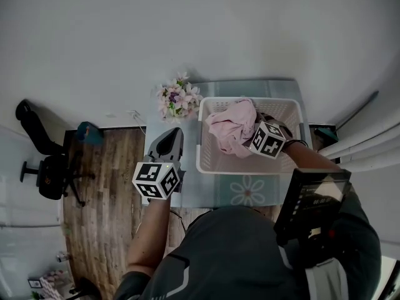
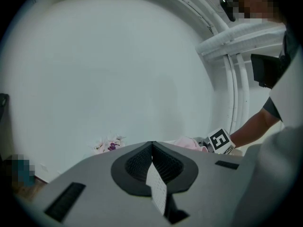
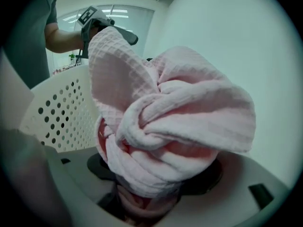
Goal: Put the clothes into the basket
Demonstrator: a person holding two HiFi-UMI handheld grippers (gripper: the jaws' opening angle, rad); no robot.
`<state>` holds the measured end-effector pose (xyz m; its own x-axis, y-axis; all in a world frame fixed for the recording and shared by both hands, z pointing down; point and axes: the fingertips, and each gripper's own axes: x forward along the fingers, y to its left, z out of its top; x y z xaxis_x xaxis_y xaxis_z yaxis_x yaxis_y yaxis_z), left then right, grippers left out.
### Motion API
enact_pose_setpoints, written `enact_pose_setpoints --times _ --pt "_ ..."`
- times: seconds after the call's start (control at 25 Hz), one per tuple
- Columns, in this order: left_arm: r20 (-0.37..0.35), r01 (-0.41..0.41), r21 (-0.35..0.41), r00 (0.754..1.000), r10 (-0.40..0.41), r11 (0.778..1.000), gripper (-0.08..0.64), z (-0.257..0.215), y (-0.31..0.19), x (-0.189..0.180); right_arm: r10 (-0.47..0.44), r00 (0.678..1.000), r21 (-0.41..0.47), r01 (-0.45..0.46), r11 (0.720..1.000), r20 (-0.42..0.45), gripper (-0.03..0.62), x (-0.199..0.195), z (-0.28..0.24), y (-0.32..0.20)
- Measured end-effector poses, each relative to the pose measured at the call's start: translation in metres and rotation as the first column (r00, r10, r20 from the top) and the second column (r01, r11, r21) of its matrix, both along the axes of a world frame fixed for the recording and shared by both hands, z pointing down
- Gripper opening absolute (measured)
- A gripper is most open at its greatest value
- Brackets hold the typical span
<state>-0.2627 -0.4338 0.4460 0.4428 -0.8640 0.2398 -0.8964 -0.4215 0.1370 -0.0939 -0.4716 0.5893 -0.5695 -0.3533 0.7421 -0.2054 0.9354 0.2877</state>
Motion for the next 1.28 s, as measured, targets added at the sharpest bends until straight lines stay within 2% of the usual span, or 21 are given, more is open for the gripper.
enact_pose_setpoints --times 0.28,0.44,0.8,1.0,1.28 --pt "-0.012 -0.012 -0.005 1.0 0.012 1.0 0.008 0.009 -0.006 -0.002 -0.032 0.992 -0.043 0.027 0.999 -0.125 0.353 0.008 0.056 -0.005" --pt "-0.018 -0.026 0.016 0.999 0.027 1.0 0.008 0.008 -0.011 0.001 -0.03 0.989 -0.063 0.021 0.998 -0.142 0.353 0.007 0.071 -0.009" --pt "-0.02 -0.023 -0.021 1.0 0.022 1.0 0.008 0.021 -0.014 0.003 -0.066 0.977 -0.067 0.053 0.996 -0.202 0.353 0.0 0.094 -0.008" --pt "0.029 -0.032 0.006 0.999 0.032 0.999 0.008 0.018 -0.011 0.006 -0.075 0.969 -0.086 0.057 0.995 -0.233 0.353 -0.003 0.103 -0.008" --pt "0.014 -0.018 0.008 1.0 0.018 1.0 0.008 0.018 -0.004 0.005 -0.068 0.959 -0.12 0.036 0.992 -0.274 0.353 -0.006 0.105 -0.009"
